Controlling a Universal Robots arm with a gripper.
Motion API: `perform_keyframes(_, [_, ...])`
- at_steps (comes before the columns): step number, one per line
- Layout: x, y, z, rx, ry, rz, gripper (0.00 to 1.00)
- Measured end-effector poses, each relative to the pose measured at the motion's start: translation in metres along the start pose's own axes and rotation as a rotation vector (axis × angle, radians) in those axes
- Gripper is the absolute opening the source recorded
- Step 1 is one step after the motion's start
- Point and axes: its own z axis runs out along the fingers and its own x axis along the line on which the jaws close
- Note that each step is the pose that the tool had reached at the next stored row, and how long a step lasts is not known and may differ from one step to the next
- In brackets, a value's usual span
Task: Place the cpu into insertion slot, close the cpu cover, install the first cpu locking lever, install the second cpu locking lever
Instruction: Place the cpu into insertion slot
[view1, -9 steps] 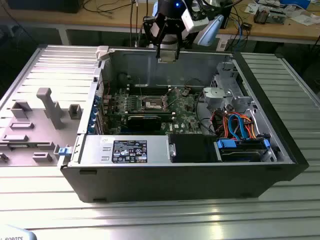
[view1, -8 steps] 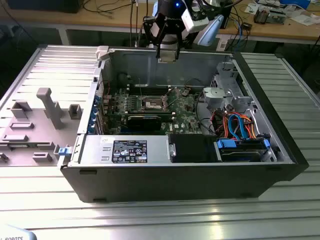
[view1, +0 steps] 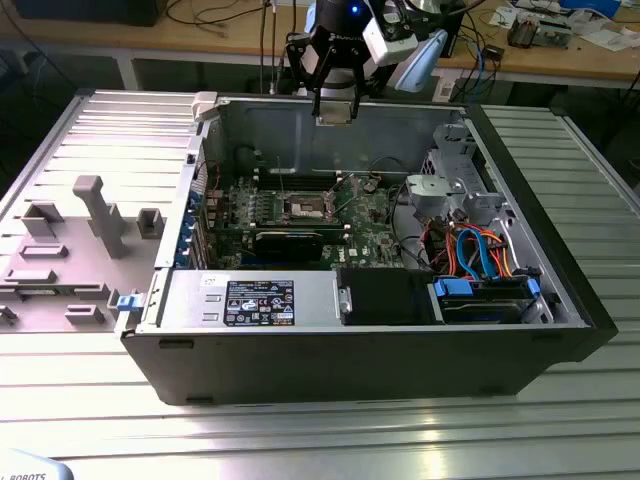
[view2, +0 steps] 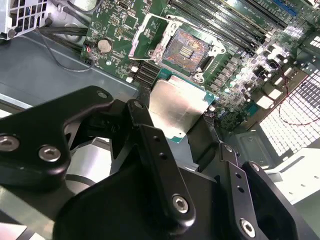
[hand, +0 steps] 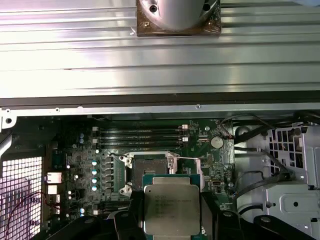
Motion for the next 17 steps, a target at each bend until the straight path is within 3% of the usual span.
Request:
perform_keyframes(4, [0.0000,0.0000,0.0001,-0.0010,-0.0043,0.047,0.54])
perform_keyframes(17, [0.0000,0.0000,0.0001,-0.0011,-0.0049,0.054,0.54])
